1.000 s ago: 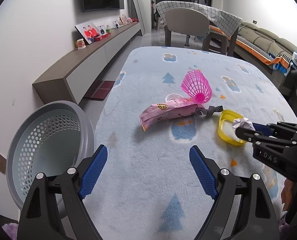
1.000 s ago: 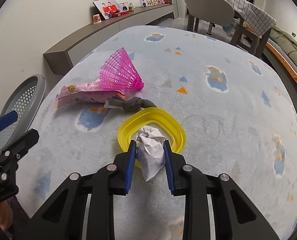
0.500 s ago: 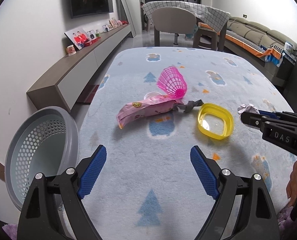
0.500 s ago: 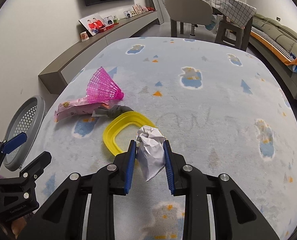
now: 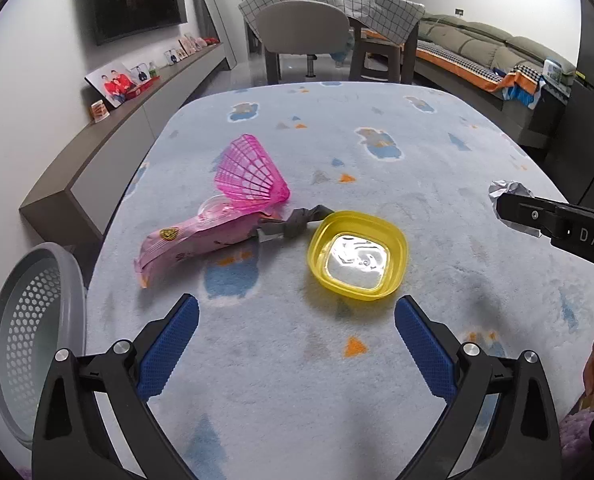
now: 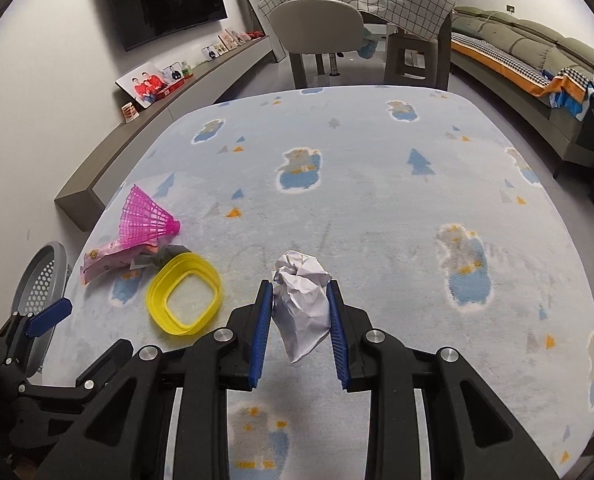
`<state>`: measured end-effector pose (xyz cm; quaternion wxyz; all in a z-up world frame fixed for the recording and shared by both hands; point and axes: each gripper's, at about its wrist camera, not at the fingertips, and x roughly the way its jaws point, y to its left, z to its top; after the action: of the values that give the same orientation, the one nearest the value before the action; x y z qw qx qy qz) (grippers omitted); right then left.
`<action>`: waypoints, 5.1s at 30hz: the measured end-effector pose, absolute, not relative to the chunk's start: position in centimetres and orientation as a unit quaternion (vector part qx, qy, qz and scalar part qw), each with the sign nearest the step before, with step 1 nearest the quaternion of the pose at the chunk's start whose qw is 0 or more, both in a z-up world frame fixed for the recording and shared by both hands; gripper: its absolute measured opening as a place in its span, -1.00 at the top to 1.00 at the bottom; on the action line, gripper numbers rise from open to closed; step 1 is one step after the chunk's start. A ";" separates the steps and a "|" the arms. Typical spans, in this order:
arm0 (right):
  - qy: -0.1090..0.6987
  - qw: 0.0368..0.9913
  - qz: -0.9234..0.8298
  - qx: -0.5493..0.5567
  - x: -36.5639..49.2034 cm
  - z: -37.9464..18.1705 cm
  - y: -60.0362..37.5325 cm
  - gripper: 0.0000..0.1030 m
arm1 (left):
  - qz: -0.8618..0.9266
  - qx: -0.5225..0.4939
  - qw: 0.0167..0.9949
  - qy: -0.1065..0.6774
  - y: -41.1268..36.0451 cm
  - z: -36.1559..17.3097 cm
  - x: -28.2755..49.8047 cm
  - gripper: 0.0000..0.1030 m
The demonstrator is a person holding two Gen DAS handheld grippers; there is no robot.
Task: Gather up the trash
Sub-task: 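Grasp the yellow lid rim with the left tool while the right tool holds the paper, then carry the yellow lid and white paper over the grey basket with both tools, then open both tools to drop the lid and paper into the basket, then move both open tools back over the table toward the pink shuttlecock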
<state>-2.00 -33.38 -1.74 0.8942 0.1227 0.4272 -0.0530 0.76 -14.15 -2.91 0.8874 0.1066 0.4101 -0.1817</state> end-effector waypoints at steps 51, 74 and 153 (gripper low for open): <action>0.450 0.887 0.022 0.106 0.0 -1.1 -25.0 0.48 | -0.135 0.071 0.908 0.389 -6.3 1.1 -0.1 -0.38; 0.442 0.871 0.211 0.032 4.9 2.1 -1.2 0.48 | 0.045 0.030 0.918 0.394 14.8 1.8 0.2 -0.38; 0.447 0.881 0.155 0.027 4.5 -0.5 -6.1 0.05 | 0.056 0.016 0.913 0.405 14.7 -0.7 1.8 -0.69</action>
<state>4.48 -6.07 -0.46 0.8805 0.0267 0.4473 0.1546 1.81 14.73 -0.70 0.9126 0.0160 0.4048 0.0558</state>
